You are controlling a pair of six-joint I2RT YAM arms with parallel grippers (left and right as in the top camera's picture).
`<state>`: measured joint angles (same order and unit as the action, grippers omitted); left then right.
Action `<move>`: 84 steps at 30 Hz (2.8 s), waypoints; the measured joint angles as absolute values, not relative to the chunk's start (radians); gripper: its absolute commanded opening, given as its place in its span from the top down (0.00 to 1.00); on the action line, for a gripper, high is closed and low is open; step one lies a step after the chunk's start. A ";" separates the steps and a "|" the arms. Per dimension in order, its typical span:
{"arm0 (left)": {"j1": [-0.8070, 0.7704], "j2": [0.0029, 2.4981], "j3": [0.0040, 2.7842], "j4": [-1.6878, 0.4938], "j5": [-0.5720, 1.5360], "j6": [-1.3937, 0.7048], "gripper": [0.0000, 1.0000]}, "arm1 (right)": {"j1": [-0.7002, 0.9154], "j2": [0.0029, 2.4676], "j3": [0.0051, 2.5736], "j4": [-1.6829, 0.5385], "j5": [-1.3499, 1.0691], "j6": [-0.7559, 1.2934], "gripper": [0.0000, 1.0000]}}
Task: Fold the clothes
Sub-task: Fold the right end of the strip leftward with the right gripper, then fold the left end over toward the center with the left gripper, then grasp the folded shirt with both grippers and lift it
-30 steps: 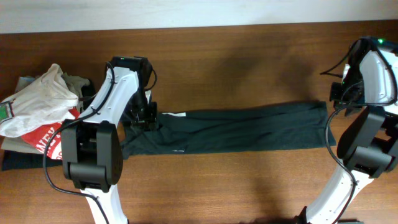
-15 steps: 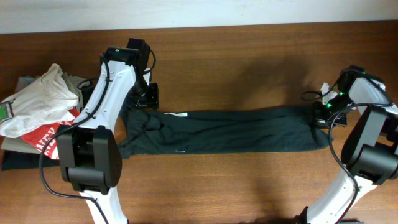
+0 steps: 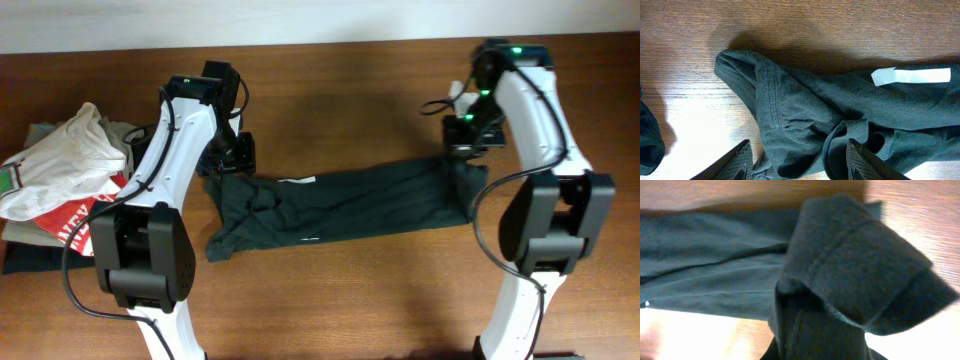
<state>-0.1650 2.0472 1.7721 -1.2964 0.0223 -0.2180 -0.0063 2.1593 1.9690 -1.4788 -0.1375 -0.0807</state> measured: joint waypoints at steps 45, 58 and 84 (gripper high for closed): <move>0.112 2.020 1.611 -1.052 0.085 -0.041 1.00 | 0.005 2.212 1.914 -1.527 -0.016 0.056 0.22; -0.471 2.125 1.848 -1.264 0.040 -0.145 0.97 | -0.096 2.212 1.915 -1.525 0.000 0.055 0.22; -0.042 2.266 1.839 -1.100 0.460 0.183 0.14 | -0.096 2.212 1.915 -1.522 -0.016 0.053 0.18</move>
<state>-0.0422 2.2658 1.8389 -1.1000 0.4599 0.1829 -0.0956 2.2116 1.9148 -1.5223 -0.0162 0.0532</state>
